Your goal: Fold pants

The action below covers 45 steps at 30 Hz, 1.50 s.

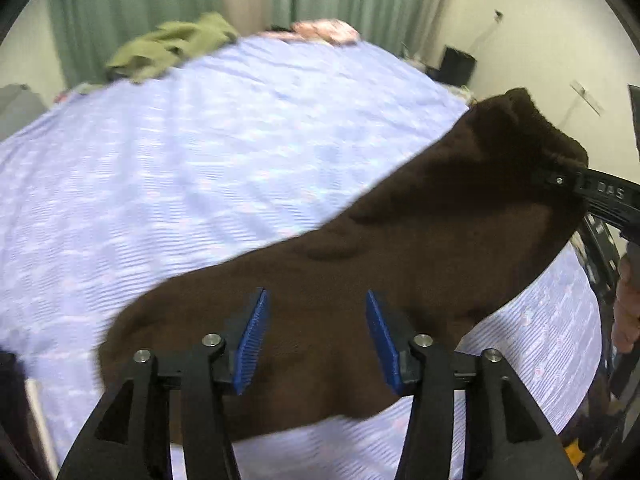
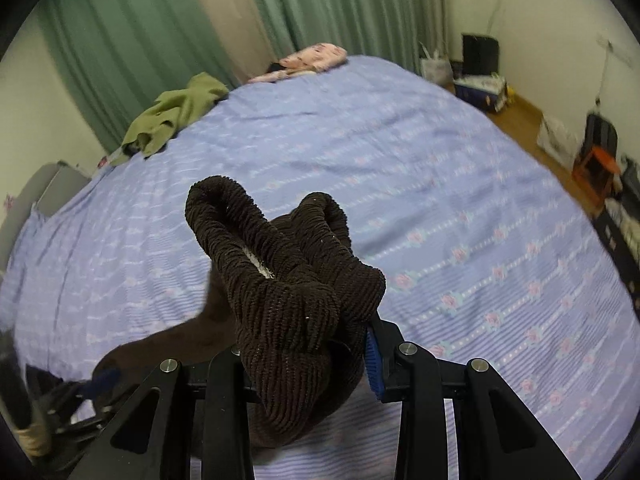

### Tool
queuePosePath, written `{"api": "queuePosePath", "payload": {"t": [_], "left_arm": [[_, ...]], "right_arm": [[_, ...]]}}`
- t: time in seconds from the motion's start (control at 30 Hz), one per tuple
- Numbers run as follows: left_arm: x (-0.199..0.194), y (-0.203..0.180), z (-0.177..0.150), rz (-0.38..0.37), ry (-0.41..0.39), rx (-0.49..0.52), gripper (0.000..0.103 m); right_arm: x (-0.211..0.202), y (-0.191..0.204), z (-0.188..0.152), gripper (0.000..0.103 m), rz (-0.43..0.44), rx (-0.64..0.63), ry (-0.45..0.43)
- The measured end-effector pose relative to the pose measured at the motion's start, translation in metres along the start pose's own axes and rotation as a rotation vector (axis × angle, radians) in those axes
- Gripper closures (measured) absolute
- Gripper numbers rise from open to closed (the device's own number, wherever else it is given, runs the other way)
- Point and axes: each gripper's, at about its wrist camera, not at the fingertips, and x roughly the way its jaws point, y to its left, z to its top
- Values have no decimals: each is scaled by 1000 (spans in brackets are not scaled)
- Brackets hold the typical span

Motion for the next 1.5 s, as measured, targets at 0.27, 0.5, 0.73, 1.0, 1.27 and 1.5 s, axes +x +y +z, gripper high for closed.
{"api": "queuePosePath", "payload": {"t": [0.27,0.5,0.73,1.0,1.27,1.5], "left_arm": [[-74,76,-67,102,-25,-181,53],[-99,121,-115,127,-27,-316,53],[-107,156,-151,201,-12,-383,53],[-119,181,-179,322,16,-421,39],[-133,189,-178,401,-2,-414,25],[-149,174,-155,362,-50,-362,21]], "right_arm": [[-25,115,-11,68,32,-161,-15],[-17,217,-45,68,66,-318,25],[18,300,-100,68,105,-484,117],[54,345,-160,60,76,-669,228],[34,344,-169,18,189,-714,302],[-30,311,-160,17,309,-593,255]]}}
